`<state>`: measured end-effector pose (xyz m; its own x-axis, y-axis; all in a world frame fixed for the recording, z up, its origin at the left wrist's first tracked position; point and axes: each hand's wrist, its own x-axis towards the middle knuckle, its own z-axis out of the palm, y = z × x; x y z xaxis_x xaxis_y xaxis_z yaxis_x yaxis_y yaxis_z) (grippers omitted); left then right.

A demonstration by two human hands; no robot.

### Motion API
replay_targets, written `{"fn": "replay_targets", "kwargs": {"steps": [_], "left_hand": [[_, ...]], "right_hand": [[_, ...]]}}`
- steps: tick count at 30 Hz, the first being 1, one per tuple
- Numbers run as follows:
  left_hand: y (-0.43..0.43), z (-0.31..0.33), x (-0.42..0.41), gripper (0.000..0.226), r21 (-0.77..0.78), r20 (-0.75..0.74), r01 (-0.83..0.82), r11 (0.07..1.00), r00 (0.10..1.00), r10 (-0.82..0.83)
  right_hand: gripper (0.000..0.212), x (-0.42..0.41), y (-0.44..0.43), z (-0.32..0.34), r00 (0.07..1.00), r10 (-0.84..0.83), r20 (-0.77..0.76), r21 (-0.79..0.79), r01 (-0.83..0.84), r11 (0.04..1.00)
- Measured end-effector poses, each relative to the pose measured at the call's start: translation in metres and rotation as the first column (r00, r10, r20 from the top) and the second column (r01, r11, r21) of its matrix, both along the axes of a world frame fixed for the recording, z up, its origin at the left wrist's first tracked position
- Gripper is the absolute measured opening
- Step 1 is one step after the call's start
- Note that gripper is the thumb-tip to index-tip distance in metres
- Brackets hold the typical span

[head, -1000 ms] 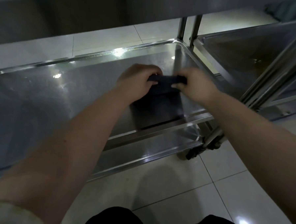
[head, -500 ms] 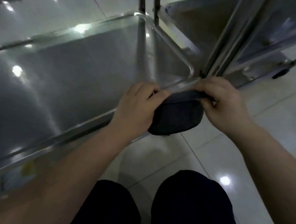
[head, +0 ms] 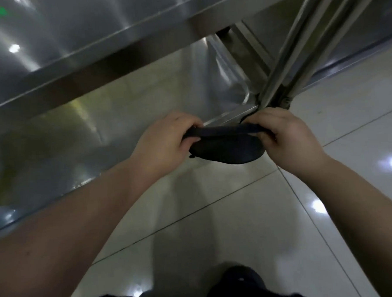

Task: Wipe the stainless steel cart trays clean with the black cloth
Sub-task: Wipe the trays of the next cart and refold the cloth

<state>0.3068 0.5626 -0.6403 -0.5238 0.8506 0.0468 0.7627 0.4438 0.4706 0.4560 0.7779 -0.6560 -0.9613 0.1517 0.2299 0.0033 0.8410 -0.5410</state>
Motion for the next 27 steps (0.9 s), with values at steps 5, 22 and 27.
{"fn": "replay_targets", "kwargs": {"steps": [5,22,27], "left_hand": [[0.000,-0.005,-0.021,0.015,0.074,-0.049,-0.150,0.986,0.987,0.154],[-0.013,-0.108,-0.034,0.032,0.005,-0.194,-0.181,0.984,0.965,0.178],[-0.021,-0.103,-0.070,0.041,0.194,0.052,-0.541,0.819,0.839,0.542]], "right_hand": [[0.029,-0.053,0.007,-0.002,0.999,0.047,-0.011,0.032,-0.047,0.998],[0.042,-0.069,-0.016,-0.117,0.982,-0.188,-0.007,0.097,0.188,0.977],[0.034,-0.095,-0.030,-0.094,0.962,-0.246,-0.116,0.038,0.252,0.967]]}}
